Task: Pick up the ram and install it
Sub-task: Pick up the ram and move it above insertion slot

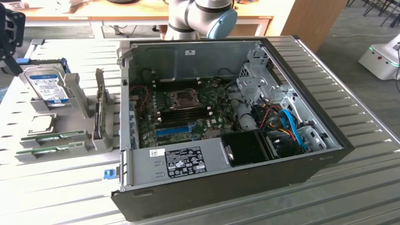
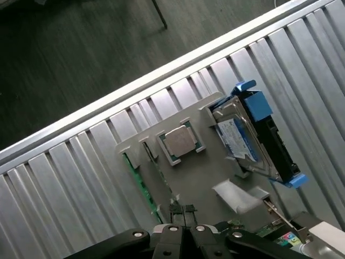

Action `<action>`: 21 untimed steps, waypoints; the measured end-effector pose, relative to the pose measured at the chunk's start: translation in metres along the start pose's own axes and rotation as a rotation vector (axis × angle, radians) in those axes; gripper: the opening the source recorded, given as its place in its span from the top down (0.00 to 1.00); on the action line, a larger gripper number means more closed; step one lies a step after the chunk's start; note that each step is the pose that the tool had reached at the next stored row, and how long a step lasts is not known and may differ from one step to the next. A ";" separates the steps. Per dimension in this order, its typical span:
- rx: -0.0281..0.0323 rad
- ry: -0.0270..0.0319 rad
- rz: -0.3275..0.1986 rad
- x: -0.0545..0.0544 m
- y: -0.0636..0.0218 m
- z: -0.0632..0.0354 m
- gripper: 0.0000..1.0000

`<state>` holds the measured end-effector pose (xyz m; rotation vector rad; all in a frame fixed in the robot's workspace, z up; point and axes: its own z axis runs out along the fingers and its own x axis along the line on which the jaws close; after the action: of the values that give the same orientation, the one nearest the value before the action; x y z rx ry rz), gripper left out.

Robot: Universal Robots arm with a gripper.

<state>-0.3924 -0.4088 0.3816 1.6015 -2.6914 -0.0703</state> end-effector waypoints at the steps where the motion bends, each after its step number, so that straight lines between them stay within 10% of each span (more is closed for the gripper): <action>1: -0.0003 0.0007 -0.016 0.000 0.0000 0.0000 0.89; 21: -0.0051 0.0146 -0.338 0.000 0.0000 0.0002 0.89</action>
<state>-0.3924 -0.4088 0.3814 2.0272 -2.3777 -0.0668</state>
